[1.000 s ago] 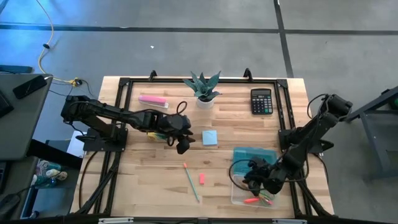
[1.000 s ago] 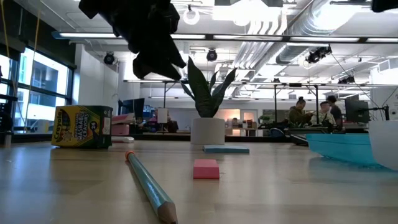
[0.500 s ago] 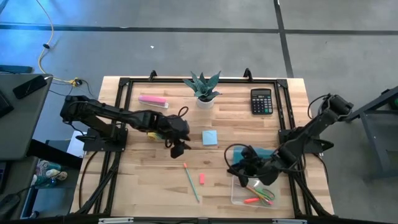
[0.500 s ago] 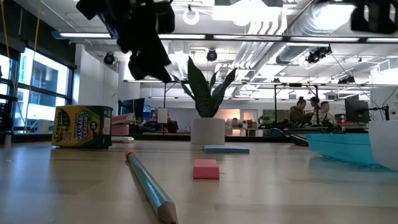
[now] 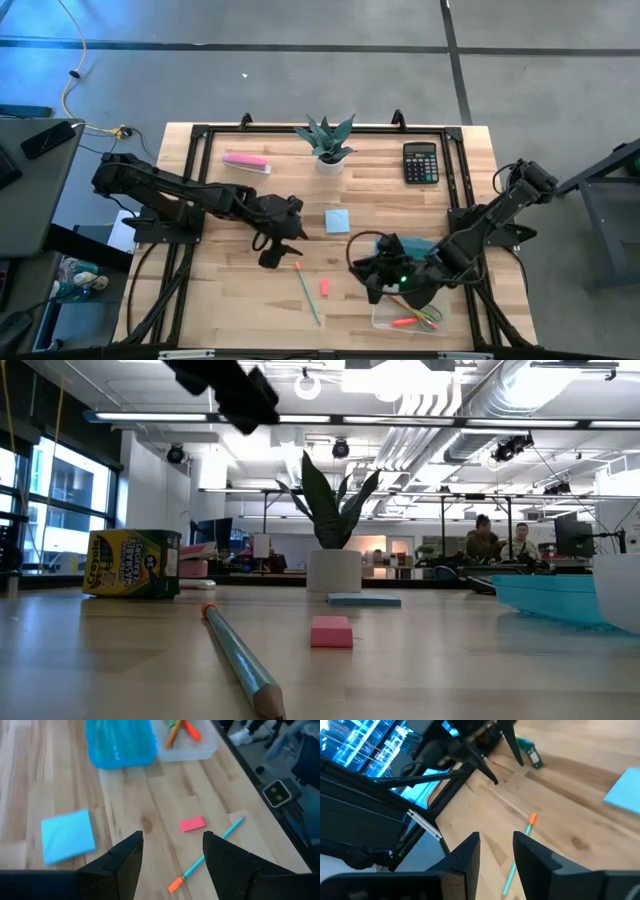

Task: Pack school essentials
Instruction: Put the blue pencil into the blue supply box

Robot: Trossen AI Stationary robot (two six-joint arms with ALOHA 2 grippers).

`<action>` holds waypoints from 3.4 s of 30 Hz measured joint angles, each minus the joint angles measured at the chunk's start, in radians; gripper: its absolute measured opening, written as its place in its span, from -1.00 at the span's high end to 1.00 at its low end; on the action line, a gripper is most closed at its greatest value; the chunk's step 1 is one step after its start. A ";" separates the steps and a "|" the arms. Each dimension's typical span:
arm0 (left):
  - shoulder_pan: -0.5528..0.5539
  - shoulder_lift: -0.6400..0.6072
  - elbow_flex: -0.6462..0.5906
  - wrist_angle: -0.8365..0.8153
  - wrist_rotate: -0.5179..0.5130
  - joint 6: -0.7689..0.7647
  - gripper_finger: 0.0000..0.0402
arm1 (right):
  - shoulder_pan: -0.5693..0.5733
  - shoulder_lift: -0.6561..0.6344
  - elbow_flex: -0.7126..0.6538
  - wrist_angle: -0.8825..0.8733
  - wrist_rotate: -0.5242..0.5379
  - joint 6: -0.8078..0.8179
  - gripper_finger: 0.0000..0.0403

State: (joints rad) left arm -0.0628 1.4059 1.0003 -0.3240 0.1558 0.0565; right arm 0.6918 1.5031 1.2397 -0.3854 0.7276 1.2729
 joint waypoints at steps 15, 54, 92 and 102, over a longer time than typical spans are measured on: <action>-0.143 0.002 0.090 -0.157 -0.014 0.112 0.04 | -0.034 0.304 0.358 -0.375 -0.209 0.141 0.46; -0.168 0.341 0.089 -0.215 -0.079 0.436 0.04 | -0.065 0.359 0.427 -0.539 -0.267 0.167 0.47; -0.048 0.515 0.092 -0.146 0.111 0.473 0.78 | -0.110 0.359 0.427 -0.561 -0.266 0.213 0.47; -0.048 0.509 0.090 -0.153 0.122 0.404 0.91 | -0.066 0.359 0.427 -0.560 -0.265 0.296 0.47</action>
State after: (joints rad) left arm -0.1112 1.9150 1.0908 -0.4767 0.2782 0.4604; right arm 0.6259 1.8626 1.6665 -0.9455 0.4625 1.5685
